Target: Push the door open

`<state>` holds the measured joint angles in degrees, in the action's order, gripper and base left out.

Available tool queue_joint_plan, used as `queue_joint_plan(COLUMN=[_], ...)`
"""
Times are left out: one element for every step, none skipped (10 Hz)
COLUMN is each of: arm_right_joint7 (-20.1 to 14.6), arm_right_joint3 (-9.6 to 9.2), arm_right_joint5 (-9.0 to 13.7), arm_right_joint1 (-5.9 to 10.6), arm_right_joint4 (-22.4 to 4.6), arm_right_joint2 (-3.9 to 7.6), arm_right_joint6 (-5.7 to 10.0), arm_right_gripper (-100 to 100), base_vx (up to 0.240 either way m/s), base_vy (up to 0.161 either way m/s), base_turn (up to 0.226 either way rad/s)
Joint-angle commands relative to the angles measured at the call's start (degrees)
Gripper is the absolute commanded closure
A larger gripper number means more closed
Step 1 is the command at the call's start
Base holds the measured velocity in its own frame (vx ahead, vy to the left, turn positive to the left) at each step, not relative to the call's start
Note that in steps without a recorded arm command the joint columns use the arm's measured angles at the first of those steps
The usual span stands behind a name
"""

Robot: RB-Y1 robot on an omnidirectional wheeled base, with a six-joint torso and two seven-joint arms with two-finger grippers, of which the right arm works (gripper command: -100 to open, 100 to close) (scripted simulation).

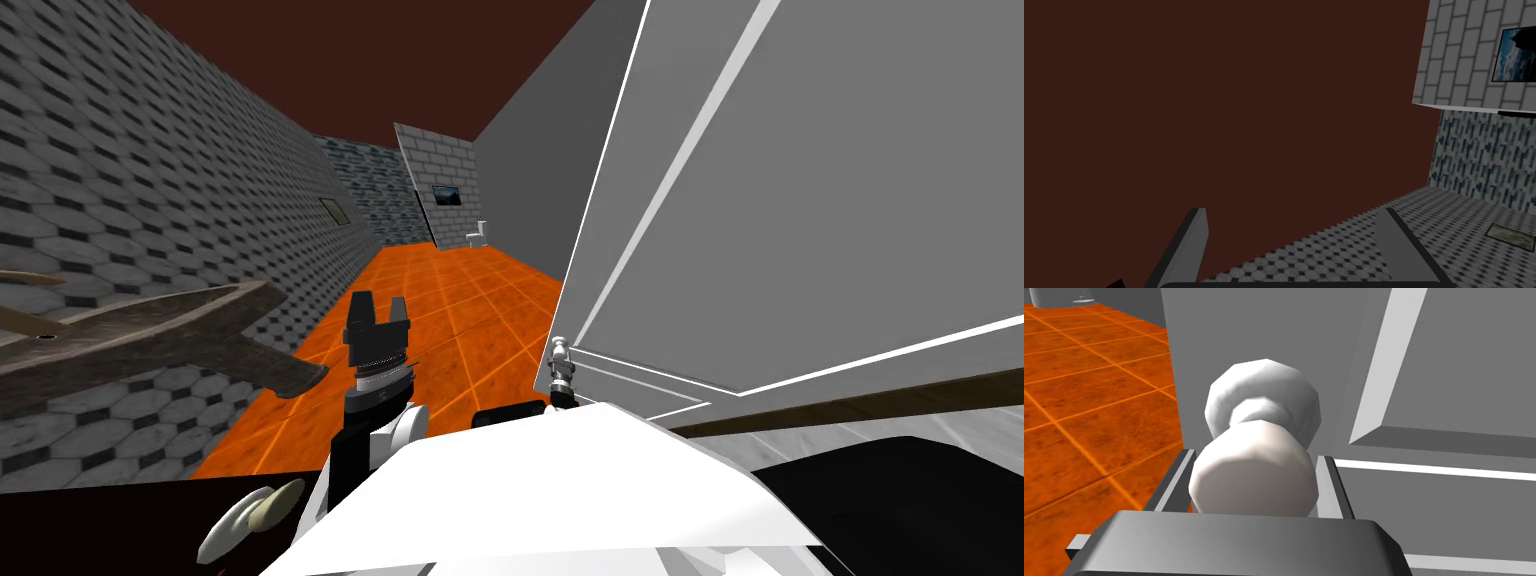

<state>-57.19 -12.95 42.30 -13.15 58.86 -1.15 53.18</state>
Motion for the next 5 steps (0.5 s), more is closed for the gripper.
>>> queue_joint_plan(arm_right_joint7=[0.25, 0.36, 0.56, 0.76, 0.91], arm_right_joint3=[0.97, 1.4, 2.13, 2.94, 3.48], arm_right_joint5=[0.64, 0.92, 1.41, 1.93, 2.29], arm_right_joint1=[0.01, 0.02, 0.03, 0.04, 0.04], arm_right_joint4=[0.09, 0.14, 0.21, 0.29, 0.34], arm_right_joint2=[1.54, 1.98, 2.47, 2.65, 2.59], arm_right_joint6=[0.28, 0.41, 0.62, 0.86, 1.02], arm_right_gripper=[100, 100, 100, 100, 100], base_vx=[0.133, 0.213, 0.256, 0.261, 0.233], base_vy=[0.023, 0.037, -0.004, -0.009, -0.014], base_turn=[-0.024, -0.059, -0.08, -0.052, -0.063])
